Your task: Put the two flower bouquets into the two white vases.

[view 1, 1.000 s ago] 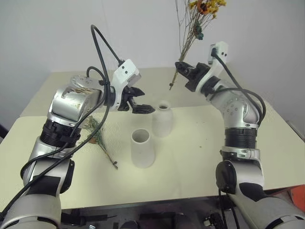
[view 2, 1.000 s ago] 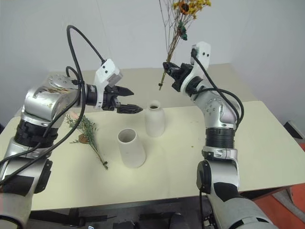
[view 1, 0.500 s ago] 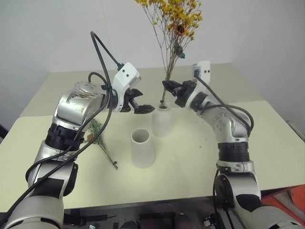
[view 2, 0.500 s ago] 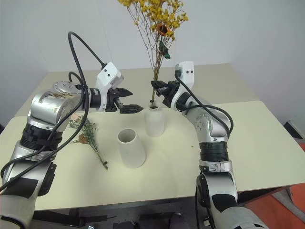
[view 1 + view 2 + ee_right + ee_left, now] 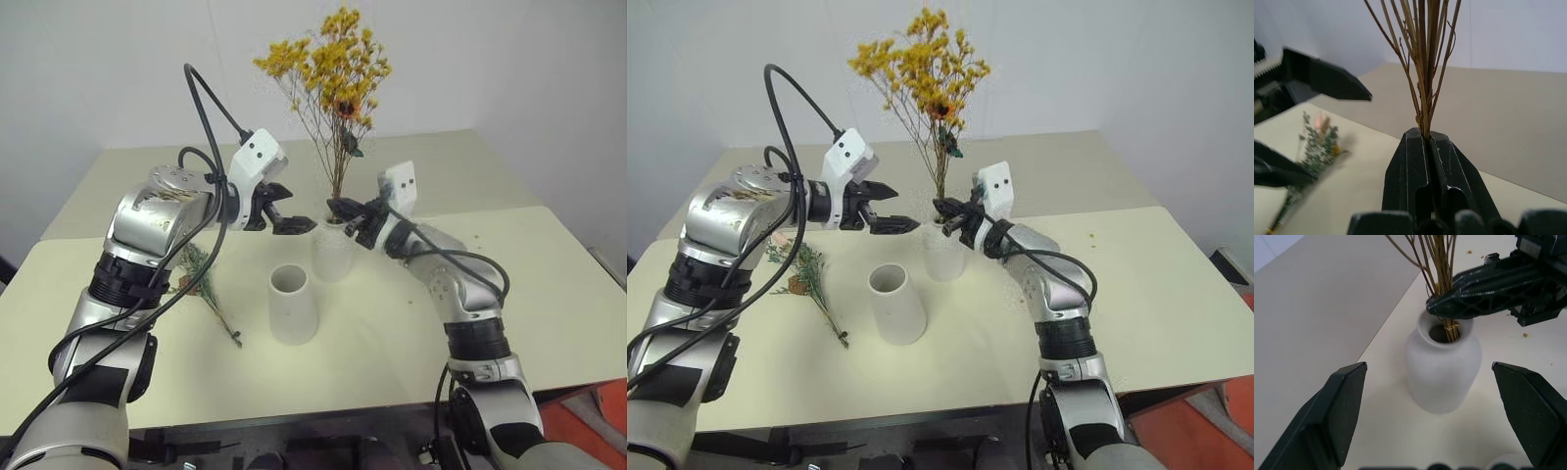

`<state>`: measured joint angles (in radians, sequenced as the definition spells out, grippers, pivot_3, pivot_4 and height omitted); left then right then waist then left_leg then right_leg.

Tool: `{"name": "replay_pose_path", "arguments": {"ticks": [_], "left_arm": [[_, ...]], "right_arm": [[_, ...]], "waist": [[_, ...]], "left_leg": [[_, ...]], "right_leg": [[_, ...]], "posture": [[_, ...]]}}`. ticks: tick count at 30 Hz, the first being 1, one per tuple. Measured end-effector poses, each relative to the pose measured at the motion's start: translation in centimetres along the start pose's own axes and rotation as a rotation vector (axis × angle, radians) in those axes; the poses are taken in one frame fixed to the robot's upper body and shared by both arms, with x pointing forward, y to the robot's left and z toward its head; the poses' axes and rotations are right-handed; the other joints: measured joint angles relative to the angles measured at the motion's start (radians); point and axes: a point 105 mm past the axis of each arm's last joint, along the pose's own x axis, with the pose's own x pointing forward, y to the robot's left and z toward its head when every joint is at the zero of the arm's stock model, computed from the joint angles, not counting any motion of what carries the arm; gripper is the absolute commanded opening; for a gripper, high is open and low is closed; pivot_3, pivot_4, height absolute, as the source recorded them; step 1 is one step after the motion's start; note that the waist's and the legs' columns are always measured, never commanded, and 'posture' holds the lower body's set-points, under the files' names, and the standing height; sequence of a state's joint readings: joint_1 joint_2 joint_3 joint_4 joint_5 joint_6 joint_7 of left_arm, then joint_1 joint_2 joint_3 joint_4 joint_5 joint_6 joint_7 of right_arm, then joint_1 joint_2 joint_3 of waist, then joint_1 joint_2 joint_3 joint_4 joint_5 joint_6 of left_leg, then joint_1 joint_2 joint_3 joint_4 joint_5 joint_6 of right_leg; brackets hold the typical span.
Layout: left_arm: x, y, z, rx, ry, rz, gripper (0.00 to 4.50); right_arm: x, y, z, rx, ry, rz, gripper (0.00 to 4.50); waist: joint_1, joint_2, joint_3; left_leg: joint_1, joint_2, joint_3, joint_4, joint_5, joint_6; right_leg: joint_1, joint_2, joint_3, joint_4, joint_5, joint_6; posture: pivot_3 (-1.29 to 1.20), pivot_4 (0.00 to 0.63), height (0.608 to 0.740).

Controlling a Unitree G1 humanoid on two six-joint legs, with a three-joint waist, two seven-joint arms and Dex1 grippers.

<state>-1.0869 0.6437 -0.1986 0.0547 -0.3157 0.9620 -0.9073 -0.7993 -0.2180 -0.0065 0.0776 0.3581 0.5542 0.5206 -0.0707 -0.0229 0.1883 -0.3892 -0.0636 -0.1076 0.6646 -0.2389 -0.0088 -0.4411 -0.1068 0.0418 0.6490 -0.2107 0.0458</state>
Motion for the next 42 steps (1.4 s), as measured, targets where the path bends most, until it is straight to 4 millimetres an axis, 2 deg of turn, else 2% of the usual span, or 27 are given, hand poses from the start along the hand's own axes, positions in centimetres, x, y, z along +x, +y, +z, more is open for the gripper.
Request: {"name": "replay_pose_path", "arguments": {"ticks": [13,18,21,27,35,42], "left_arm": [[0.0,-0.1,0.2,0.006,-0.004,-0.011,4.5],[0.0,-0.1,0.2,0.01,-0.006,-0.012,4.5],[0.0,-0.1,0.3,0.016,-0.01,-0.012,4.5],[-0.1,0.0,0.3,0.024,-0.013,-0.009,4.5],[-0.6,0.3,0.3,0.03,-0.006,0.001,4.5],[-1.9,1.2,-0.5,-0.011,0.043,0.04,4.5]], "right_arm": [[0.2,-0.8,0.4,-0.077,-0.055,-0.063,0.04],[0.2,-0.8,0.5,-0.099,-0.065,-0.065,1.44],[0.2,-0.7,0.5,-0.106,-0.064,-0.055,2.51],[-0.4,-0.5,-1.0,-0.126,-0.016,-0.032,4.47],[-2.2,0.3,-0.2,-0.217,-0.019,0.016,4.47],[-4.1,0.7,0.9,-0.265,0.067,0.083,4.47]], "waist": [[0.0,0.0,0.0],[0.0,0.0,0.0],[0.0,0.0,0.0],[0.001,0.0,0.0],[0.001,0.0,0.0],[0.002,0.0,0.0]], "left_leg": [[0.0,0.0,0.0,0.0,0.0,0.0],[0.0,0.0,0.0,0.0,0.0,0.0],[0.0,0.0,0.0,0.0,0.0,0.0],[0.0,0.0,0.0,0.0,0.0,0.0],[0.0,0.0,0.0,0.0,0.0,0.0],[0.0,0.0,0.0,0.0,0.0,0.0]], "right_leg": [[0.0,0.0,0.0,0.0,0.0,0.0],[0.0,0.0,0.0,0.0,0.0,0.0],[0.0,0.0,0.0,0.0,0.0,0.0],[0.0,0.0,0.0,0.0,0.0,0.0],[0.0,0.0,0.0,0.0,0.0,0.0],[0.001,0.0,0.0,-0.001,0.0,0.0]], "posture": [[0.0,0.15,0.74],[0.0,0.15,0.74],[0.0,0.15,0.74],[0.0,0.15,0.74],[0.0,0.15,0.74],[0.0,0.15,0.74]]}}
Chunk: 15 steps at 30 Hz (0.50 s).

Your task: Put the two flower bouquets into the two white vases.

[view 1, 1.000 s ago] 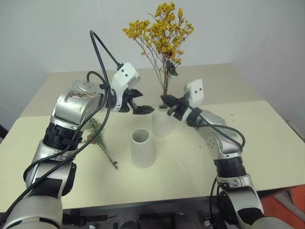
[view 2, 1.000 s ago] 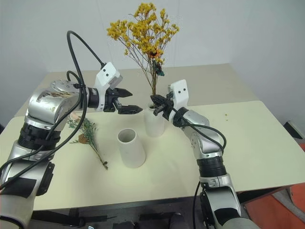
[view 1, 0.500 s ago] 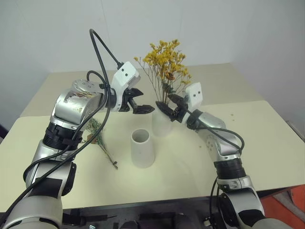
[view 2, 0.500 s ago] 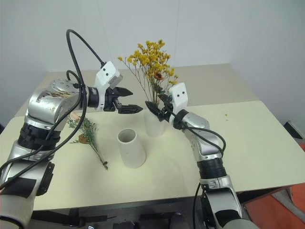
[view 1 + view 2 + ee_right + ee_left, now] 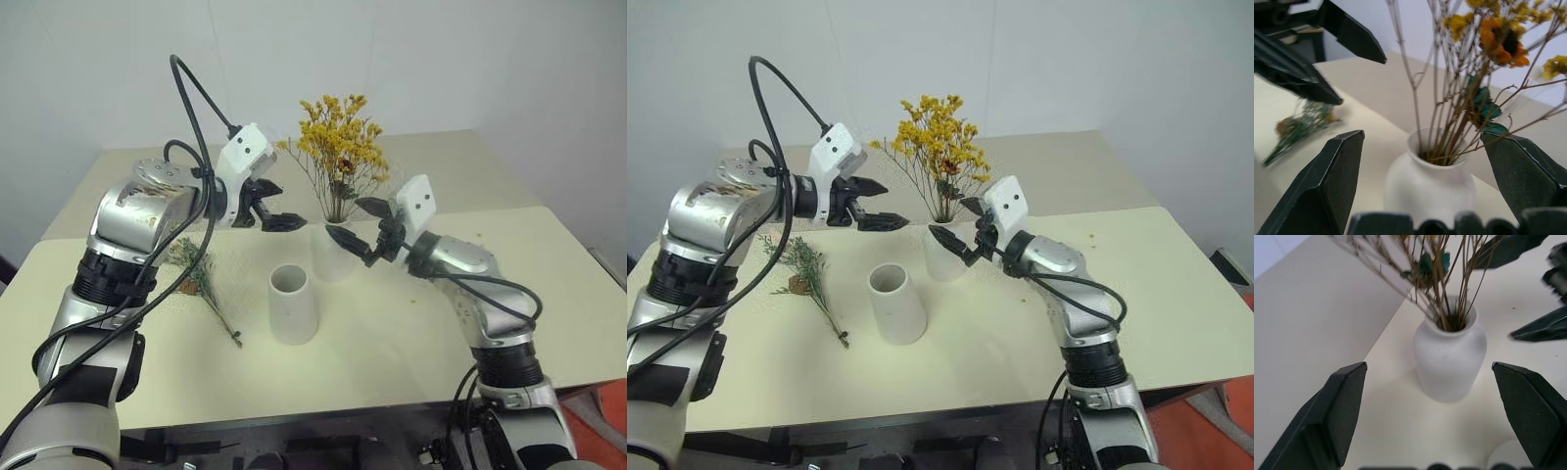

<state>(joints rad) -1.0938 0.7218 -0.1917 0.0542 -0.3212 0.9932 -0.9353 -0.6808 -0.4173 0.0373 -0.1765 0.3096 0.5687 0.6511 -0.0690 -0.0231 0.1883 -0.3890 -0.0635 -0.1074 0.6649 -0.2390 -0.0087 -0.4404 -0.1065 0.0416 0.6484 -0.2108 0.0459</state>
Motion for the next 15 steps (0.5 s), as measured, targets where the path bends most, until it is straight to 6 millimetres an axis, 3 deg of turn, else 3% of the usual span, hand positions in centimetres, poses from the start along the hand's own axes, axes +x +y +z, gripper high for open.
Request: {"name": "replay_pose_path", "arguments": {"ticks": [6,15], "left_arm": [[-2.5,0.7,-1.1,-0.04,0.086,0.032,4.5],[-5.6,-0.7,-3.4,-0.1,0.259,0.008,4.5]], "right_arm": [[-2.6,-0.1,0.0,0.053,0.13,0.088,4.47],[-6.8,0.2,1.5,0.006,0.254,0.228,4.47]], "waist": [[0.0,0.0,0.0],[0.002,-0.001,0.0]], "left_leg": [[0.0,0.0,0.0,0.0,0.0,0.0],[0.0,0.001,0.0,0.0,0.0,0.001]], "right_leg": [[0.0,0.0,0.0,-0.001,0.0,0.0],[0.001,0.0,0.0,-0.003,-0.001,0.002]], "posture": [[0.0,0.15,0.74],[0.0,0.15,0.74]]}}
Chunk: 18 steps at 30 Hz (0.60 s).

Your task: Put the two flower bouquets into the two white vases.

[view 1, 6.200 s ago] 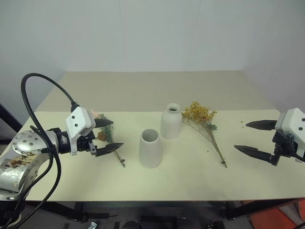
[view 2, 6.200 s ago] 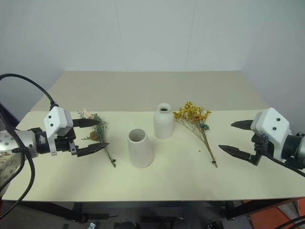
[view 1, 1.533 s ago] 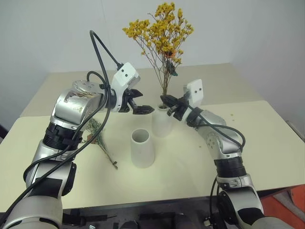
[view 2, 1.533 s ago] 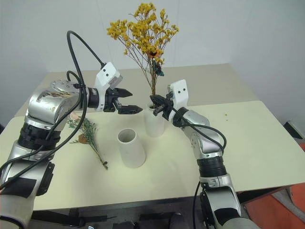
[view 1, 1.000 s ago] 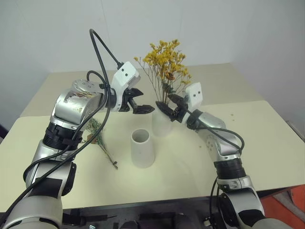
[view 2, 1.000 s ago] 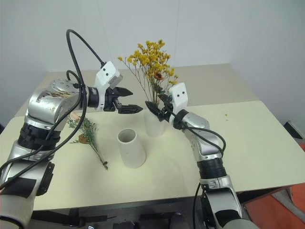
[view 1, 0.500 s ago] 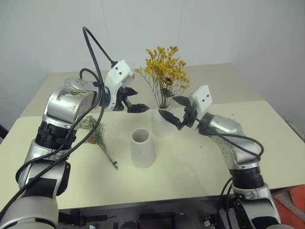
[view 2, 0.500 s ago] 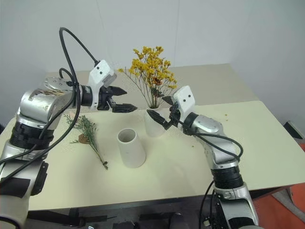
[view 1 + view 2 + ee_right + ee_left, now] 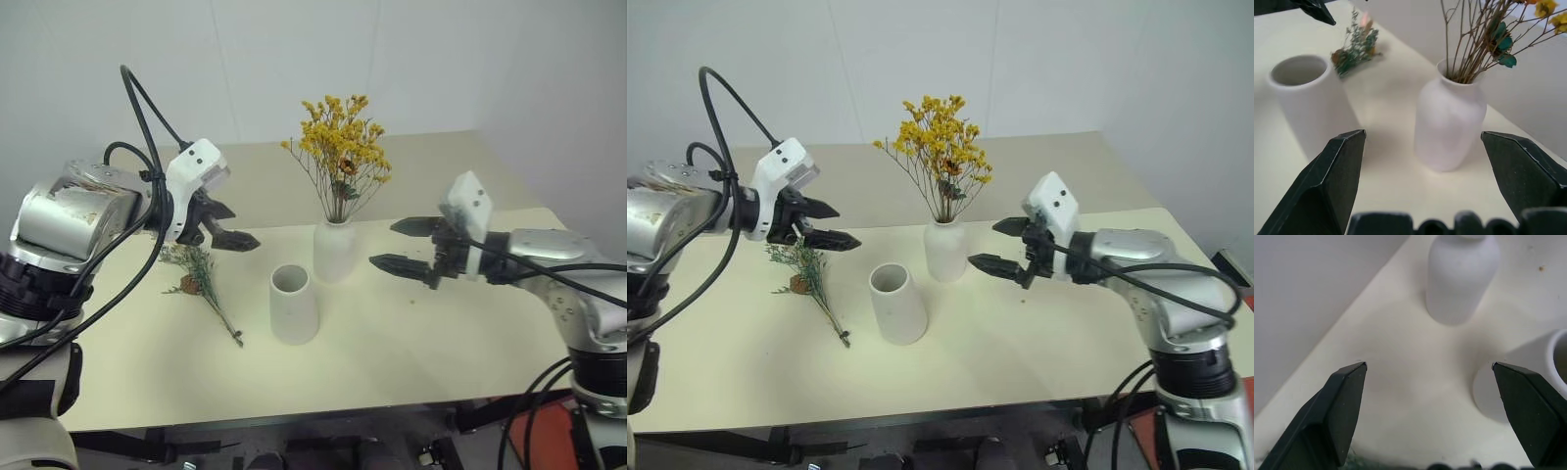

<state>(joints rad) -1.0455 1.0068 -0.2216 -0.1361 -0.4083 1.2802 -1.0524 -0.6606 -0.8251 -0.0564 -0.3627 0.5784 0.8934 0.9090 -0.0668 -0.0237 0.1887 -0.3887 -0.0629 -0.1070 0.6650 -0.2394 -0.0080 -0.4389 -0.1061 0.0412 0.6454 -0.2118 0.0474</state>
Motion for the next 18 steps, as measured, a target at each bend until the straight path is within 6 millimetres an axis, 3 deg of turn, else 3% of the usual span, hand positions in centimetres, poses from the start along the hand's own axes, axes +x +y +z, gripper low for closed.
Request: {"name": "replay_pose_path", "arguments": {"ticks": [5,10,18], "left_arm": [[-1.0,-1.1,-2.0,-0.102,0.134,-0.014,4.5],[-0.8,-1.8,-3.6,-0.235,0.221,-0.039,4.5],[1.5,1.5,-5.5,-0.511,0.259,0.118,4.5]], "right_arm": [[-0.5,0.9,1.5,-0.047,-0.022,0.081,4.47],[-0.5,1.0,3.1,-0.094,-0.065,0.096,4.47],[0.2,0.5,4.7,-0.136,-0.111,0.101,4.47]], "waist": [[-0.004,0.0,0.0],[0.002,-0.001,0.0],[0.013,-0.001,0.0]], "left_leg": [[0.001,0.001,0.001,0.0,0.0,0.0],[0.001,0.003,0.001,0.001,0.0,0.0],[0.001,0.004,0.0,0.003,0.0,0.0]], "right_leg": [[0.0,0.001,0.001,0.001,0.0,0.0],[0.001,0.002,0.0,0.002,-0.003,0.005],[0.0,0.001,0.001,0.003,0.001,-0.001]], "posture": [[0.0,0.15,0.74],[0.0,0.15,0.74],[0.0,0.15,0.74]]}}
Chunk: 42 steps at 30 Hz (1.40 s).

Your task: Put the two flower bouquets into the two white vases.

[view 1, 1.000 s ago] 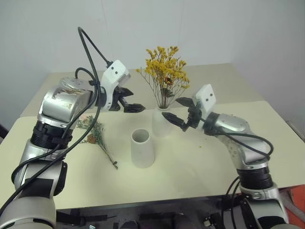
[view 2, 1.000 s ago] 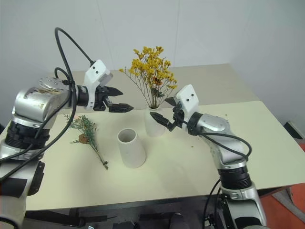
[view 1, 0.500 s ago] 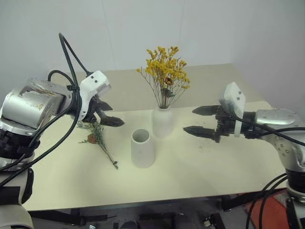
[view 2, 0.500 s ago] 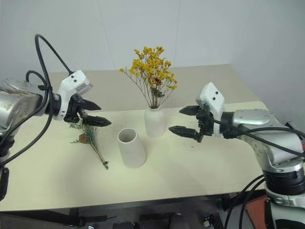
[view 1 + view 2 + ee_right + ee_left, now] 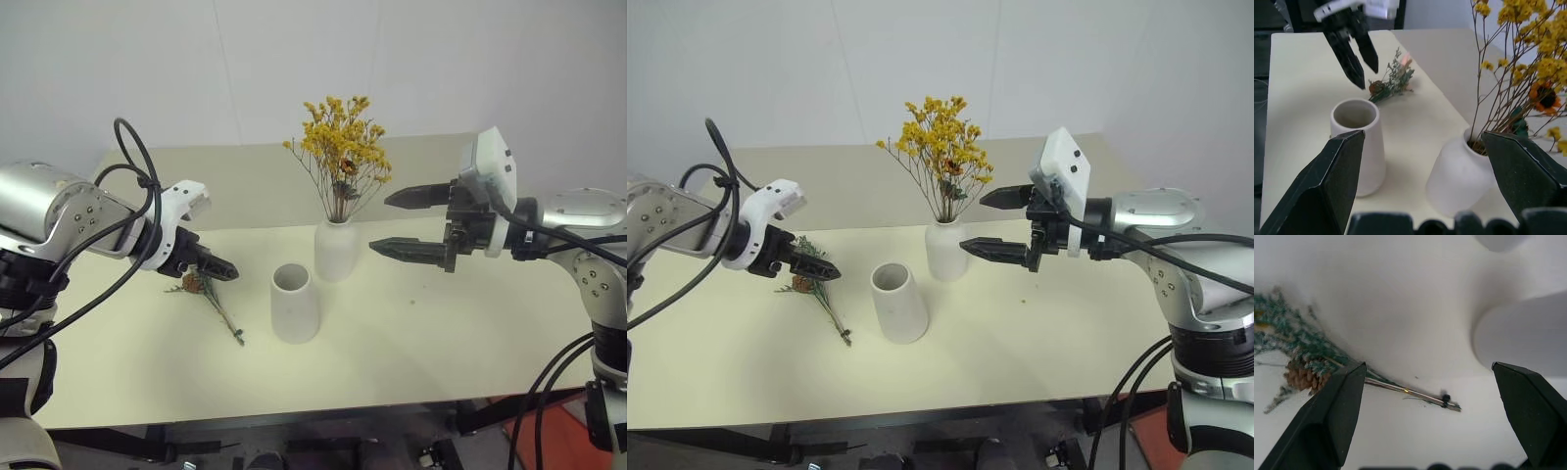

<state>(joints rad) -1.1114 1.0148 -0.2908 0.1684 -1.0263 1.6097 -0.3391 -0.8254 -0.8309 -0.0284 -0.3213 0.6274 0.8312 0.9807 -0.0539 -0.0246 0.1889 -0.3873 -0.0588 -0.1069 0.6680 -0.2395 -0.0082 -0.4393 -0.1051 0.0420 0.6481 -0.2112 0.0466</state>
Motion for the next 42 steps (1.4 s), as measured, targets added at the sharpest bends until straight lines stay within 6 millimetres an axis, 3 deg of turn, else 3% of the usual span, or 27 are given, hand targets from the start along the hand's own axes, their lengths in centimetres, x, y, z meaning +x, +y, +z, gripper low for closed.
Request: {"name": "replay_pose_path", "arguments": {"ticks": [3,10,13,17,23,37,42], "left_arm": [[1.0,0.2,-0.1,-0.077,0.022,0.041,4.5],[1.6,-1.8,1.3,-0.091,-0.047,0.178,4.5],[3.4,-2.0,0.9,-0.174,-0.073,0.264,4.5],[6.6,-3.0,-1.3,-0.361,-0.051,0.385,4.5],[6.3,-2.9,-1.1,-0.533,-0.085,0.432,4.5],[8.2,-3.1,-3.5,-0.608,-0.008,0.41,4.5],[8.3,-2.7,-4.3,-0.619,0.01,0.42,3.29]], "right_arm": [[0.4,-0.1,-0.5,0.005,0.013,0.006,4.47],[0.9,-0.2,-0.3,-0.002,0.009,0.021,4.47],[0.9,-0.2,-0.3,-0.001,0.01,0.021,4.47],[0.9,-0.2,-0.3,-0.002,0.01,0.019,4.47],[0.8,-0.2,-0.3,-0.004,0.015,0.014,4.47],[0.5,-0.3,-0.3,-0.009,0.026,0.007,4.47],[0.5,-0.2,-0.3,-0.008,0.029,0.008,4.5]], "waist": [[0.007,-0.001,0.0],[0.02,-0.001,-0.001],[0.024,-0.001,-0.001],[0.038,-0.003,-0.002],[0.045,-0.003,-0.003],[0.049,-0.005,-0.004],[0.051,-0.005,-0.004]], "left_leg": [[-0.002,0.0,-0.002,0.0,0.0,0.0],[-0.001,-0.001,-0.006,0.0,-0.002,-0.003],[0.001,-0.002,-0.004,0.0,-0.002,-0.003],[-0.001,-0.001,-0.002,0.002,-0.001,-0.004],[0.0,-0.005,0.004,0.002,-0.001,-0.004],[0.0,-0.005,0.004,0.003,-0.001,-0.004],[0.0,-0.005,0.004,0.003,-0.001,-0.004]], "right_leg": [[-0.002,-0.001,0.001,0.0,0.0,0.0],[-0.002,-0.004,0.006,0.0,0.0,0.0],[-0.002,-0.004,0.007,0.0,0.001,0.0],[-0.003,-0.003,0.007,-0.001,0.002,-0.001],[-0.001,-0.003,0.007,-0.001,0.002,-0.001],[0.0,-0.003,0.006,-0.002,0.003,-0.001],[0.0,-0.003,0.006,-0.002,0.003,-0.001]], "posture": [[0.0,0.15,0.74],[0.0,0.15,0.74],[0.0,0.15,0.74],[0.0,0.15,0.74],[0.0,0.15,0.74],[0.0,0.15,0.74],[0.0,0.15,0.74]]}}
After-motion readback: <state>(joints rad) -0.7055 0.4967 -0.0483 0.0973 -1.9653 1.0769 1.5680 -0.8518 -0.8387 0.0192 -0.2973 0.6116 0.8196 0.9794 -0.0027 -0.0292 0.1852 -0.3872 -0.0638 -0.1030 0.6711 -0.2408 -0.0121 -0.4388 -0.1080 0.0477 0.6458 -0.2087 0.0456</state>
